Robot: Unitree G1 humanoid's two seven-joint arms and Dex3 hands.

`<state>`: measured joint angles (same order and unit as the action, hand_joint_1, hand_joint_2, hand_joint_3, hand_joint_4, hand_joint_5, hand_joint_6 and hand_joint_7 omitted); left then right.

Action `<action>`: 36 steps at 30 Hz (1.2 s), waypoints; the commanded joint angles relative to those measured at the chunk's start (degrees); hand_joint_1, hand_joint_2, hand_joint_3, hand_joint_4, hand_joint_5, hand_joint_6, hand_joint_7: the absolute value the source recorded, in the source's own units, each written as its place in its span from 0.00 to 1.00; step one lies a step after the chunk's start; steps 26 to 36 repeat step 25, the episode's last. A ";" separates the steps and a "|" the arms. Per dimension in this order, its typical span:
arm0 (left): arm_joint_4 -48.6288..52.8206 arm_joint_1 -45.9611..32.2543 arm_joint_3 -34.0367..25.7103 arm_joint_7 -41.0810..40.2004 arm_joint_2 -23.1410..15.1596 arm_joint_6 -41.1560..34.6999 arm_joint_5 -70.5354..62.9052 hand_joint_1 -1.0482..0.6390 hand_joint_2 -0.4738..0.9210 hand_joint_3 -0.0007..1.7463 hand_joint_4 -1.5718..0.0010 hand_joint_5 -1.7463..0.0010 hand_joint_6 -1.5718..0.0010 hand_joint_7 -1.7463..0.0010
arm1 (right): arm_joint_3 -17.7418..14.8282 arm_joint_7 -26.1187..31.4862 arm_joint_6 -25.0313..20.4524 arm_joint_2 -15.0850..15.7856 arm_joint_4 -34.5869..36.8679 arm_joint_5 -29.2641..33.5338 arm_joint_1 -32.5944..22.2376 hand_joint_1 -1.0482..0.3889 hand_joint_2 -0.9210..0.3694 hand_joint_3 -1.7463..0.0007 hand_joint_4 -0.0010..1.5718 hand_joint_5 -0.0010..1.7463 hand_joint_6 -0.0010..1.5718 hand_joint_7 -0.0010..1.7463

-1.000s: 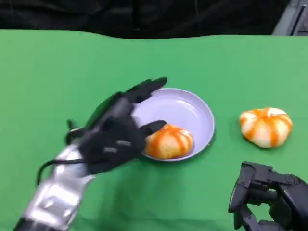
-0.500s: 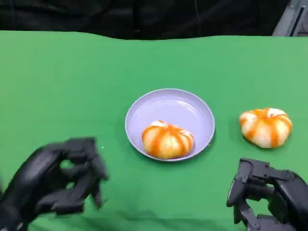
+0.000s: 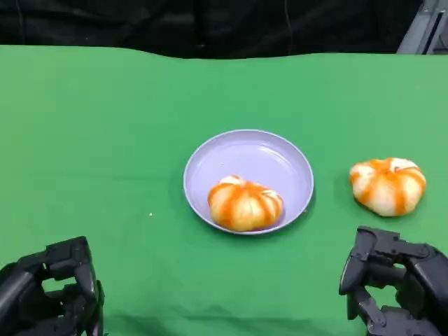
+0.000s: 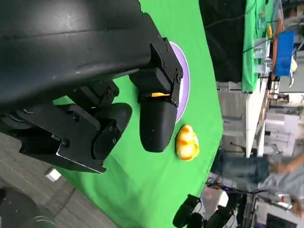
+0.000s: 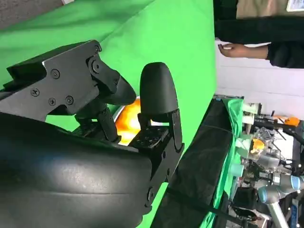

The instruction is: Grasp the bread from the table and place it into the plate.

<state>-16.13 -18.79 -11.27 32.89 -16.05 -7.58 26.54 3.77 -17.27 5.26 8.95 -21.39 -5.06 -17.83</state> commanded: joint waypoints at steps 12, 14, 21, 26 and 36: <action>3.20 2.02 1.02 -3.36 1.75 5.48 -5.80 0.64 0.77 0.70 0.44 0.00 0.52 0.06 | -1.18 0.01 1.18 0.88 0.23 0.17 -1.03 0.74 0.22 0.40 0.47 1.00 0.46 0.86; 3.13 2.13 1.15 -3.89 1.82 5.19 -6.00 0.64 0.76 0.71 0.44 0.00 0.51 0.07 | -1.21 0.06 0.96 0.86 0.20 0.12 -1.01 0.74 0.22 0.39 0.47 1.00 0.46 0.86; 2.48 2.33 1.28 -5.00 1.59 6.39 -7.64 0.66 0.76 0.71 0.45 0.00 0.52 0.08 | -1.40 -0.16 3.28 0.74 1.37 0.08 -0.32 0.74 0.25 0.37 0.48 1.00 0.45 0.88; 2.19 2.21 1.19 -5.09 1.54 6.56 -7.57 0.65 0.75 0.71 0.45 0.00 0.51 0.08 | -1.53 -0.06 2.44 0.83 0.67 -0.21 -0.49 0.73 0.25 0.37 0.48 1.00 0.45 0.88; 2.19 2.21 1.19 -5.09 1.54 6.56 -7.57 0.65 0.75 0.71 0.45 0.00 0.51 0.08 | -1.53 -0.06 2.44 0.83 0.67 -0.21 -0.49 0.73 0.25 0.37 0.48 1.00 0.45 0.88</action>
